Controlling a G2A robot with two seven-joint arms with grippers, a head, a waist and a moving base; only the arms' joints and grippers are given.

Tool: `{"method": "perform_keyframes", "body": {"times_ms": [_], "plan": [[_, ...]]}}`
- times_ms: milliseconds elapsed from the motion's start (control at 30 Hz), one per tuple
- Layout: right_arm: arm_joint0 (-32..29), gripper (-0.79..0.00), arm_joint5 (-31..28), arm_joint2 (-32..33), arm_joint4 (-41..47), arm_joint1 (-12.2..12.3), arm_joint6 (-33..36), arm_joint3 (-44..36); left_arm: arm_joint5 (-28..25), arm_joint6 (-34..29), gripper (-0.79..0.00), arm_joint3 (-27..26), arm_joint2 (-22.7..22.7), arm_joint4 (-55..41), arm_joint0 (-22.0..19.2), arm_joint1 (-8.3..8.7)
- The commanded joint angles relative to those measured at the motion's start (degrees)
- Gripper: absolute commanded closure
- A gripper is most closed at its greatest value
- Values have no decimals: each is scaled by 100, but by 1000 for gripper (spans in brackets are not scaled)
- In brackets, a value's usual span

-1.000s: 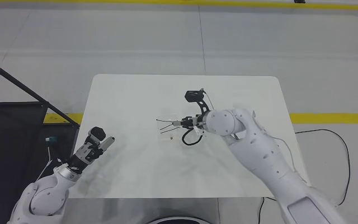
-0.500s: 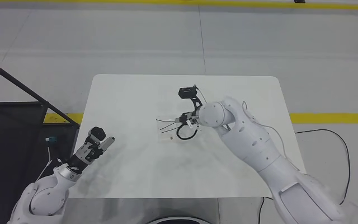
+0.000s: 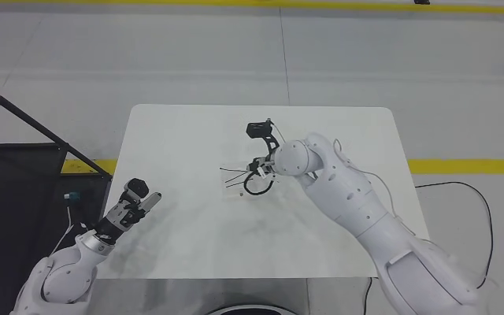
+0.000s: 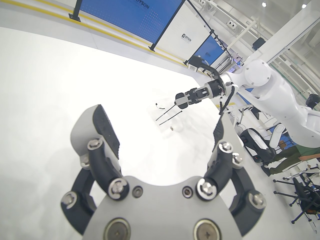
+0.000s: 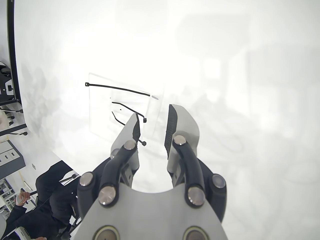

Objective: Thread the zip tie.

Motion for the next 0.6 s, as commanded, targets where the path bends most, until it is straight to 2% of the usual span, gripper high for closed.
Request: {"method": "perform_keyframes", "body": {"times_ms": [0,567], "plan": [[19,-231,-21,-5,-2,-24,6,43,0,0,-785,0,0,0,0,0],[72,-172,-518,89,45,-142,192,310,0,0,-785,0,0,0,0,0]]}}
